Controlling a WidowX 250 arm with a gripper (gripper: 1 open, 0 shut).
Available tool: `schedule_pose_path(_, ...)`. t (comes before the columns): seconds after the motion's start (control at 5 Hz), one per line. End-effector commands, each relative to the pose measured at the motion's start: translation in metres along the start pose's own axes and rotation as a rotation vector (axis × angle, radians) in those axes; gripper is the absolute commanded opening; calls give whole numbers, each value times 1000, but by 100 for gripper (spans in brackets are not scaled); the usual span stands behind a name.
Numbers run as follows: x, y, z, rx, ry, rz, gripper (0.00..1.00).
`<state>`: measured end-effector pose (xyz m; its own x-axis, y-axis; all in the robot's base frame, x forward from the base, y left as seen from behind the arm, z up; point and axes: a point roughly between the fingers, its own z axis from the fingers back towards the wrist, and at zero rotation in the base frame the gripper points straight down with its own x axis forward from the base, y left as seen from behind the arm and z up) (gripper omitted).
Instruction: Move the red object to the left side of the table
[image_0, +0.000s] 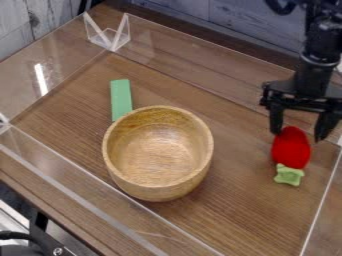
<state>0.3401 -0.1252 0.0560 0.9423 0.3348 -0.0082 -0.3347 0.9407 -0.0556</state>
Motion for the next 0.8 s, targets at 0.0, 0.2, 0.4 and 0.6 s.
schedule_pose_path(0.0,3,1,24,-28,-57,31,100)
schedule_pose_path(0.2,1,11,28,-23,-62,73,100)
schedule_pose_path(0.4,0,17,33,-29,-71,119,100)
schedule_pose_path(0.6,16,23,41,-36,-78,171,100)
